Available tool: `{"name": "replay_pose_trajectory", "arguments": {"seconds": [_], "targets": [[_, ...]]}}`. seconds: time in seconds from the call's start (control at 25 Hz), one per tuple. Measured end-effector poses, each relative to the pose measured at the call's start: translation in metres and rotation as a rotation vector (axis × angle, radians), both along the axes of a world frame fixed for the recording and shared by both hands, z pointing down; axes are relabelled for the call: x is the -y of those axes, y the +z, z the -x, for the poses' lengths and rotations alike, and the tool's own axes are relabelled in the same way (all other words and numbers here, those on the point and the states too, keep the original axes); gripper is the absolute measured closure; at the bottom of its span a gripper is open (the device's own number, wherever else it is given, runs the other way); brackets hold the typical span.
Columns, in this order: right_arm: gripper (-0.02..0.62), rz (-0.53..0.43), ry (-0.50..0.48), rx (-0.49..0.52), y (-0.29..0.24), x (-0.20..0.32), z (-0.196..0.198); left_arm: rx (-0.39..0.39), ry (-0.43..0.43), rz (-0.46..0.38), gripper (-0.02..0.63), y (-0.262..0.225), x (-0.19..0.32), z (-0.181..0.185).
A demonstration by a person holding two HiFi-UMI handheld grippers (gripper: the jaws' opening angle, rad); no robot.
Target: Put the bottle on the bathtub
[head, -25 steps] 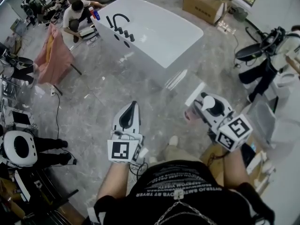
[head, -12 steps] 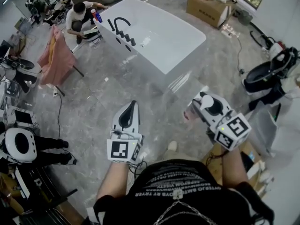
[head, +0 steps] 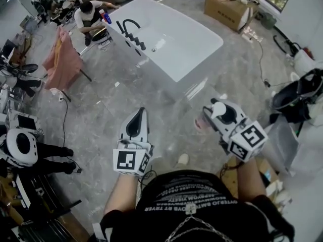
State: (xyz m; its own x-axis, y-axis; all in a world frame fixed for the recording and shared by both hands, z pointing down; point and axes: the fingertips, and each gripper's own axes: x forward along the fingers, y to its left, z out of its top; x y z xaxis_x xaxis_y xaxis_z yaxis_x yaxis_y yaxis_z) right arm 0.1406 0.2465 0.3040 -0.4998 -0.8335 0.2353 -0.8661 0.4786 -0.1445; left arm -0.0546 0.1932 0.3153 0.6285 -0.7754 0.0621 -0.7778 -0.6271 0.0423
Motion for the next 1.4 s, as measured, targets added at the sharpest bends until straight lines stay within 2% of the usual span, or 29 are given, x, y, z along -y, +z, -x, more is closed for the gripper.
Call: {"name": "replay_pose_trajectory", "arguments": {"seconds": [0.36,0.56,0.76,1.4], "targets": [[0.454,0.009,0.0,0.008,0.011,0.014,-0.008,0.023,-0.019,-0.02,0.611,0.001,0.006,-0.001],[0.454,0.01,-0.004,0.01,0.009,0.037,-0.011,0.017,-0.024,-0.015,0.611,0.004,0.026,-0.002],[0.454,0.002,-0.005,-0.001,0.004,0.037,-0.01,0.006,-0.029,-0.02,0.611,0.0,0.027,0.0],[0.454,0.016,0.029,0.004,0.006,0.083,-0.008,0.013,0.036,-0.004,0.611,0.003,0.08,-0.013]]}}
